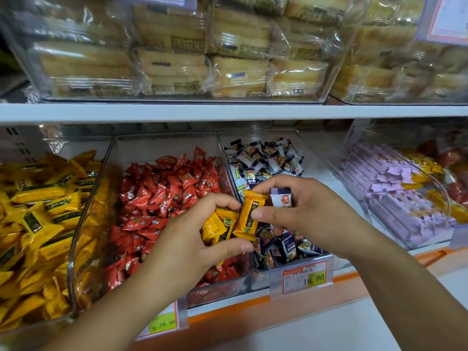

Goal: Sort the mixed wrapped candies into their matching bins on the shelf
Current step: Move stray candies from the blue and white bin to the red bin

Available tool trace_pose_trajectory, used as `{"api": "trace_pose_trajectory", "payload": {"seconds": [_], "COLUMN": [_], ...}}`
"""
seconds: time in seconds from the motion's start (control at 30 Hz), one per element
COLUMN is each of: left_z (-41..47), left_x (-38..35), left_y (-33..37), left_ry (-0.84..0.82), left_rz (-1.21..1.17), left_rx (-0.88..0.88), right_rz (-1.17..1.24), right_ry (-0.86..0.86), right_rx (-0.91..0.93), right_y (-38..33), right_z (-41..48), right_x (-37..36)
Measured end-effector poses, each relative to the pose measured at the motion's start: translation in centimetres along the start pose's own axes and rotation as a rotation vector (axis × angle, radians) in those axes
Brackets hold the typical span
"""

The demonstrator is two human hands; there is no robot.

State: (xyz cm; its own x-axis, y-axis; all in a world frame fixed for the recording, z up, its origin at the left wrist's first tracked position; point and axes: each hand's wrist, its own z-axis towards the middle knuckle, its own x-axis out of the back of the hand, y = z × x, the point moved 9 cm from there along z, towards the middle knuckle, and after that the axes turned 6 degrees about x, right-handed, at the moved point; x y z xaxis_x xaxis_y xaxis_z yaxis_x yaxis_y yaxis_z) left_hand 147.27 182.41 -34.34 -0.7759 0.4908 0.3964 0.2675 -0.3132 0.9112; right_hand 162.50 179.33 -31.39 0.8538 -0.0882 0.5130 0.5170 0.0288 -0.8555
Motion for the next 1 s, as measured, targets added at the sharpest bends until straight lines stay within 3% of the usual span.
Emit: {"api": "trace_pose_trajectory", "payload": {"seconds": [0.2,0.33,0.4,0.53,0.67,0.73,0.87,1.0], "left_z": [0.1,0.1,0.1,0.2,0.2,0.4,0.6,0.7], "left_x": [0.7,0.7,0.6,0.3,0.2,0.2,-0.6,-1.5], "left_y": [0.1,0.1,0.2,0.4,0.0,-0.2,-0.9,-1.4], "left_ry": [0.100,0.109,0.103,0.078,0.087,0.090,0.021,-0.058], "left_rz": [-0.007,0.076,0.110,0.161,0.129,0.138,0.174,0.184], "left_rx": [0.011,0.005,-0.007,-0.015,0.000,-0.005,0.037,0.046], "right_rz": [0.026,-0.079,-0.108,-0.200,-0.469,-0.560,-0.551,-0.426], "right_ry": [-0.102,0.122,0.145,0.041,-0.358,-0.457,-0.450,-0.322], "right_rx": [0.086,0.067,0.005,-0.208,-0.366,-0.381,-0.348,-0.316], "right_y": [-1.5,0.5,2.6,6.9,8.8,9.3,10.4,10.6], "right_z": [-0.3,0.6,1.0,0.1,-2.4,-2.6,-1.3,-0.5], "right_x": [-2.0,3.2,5.3,7.5,5.1,3.3,1.4,2.2]}}
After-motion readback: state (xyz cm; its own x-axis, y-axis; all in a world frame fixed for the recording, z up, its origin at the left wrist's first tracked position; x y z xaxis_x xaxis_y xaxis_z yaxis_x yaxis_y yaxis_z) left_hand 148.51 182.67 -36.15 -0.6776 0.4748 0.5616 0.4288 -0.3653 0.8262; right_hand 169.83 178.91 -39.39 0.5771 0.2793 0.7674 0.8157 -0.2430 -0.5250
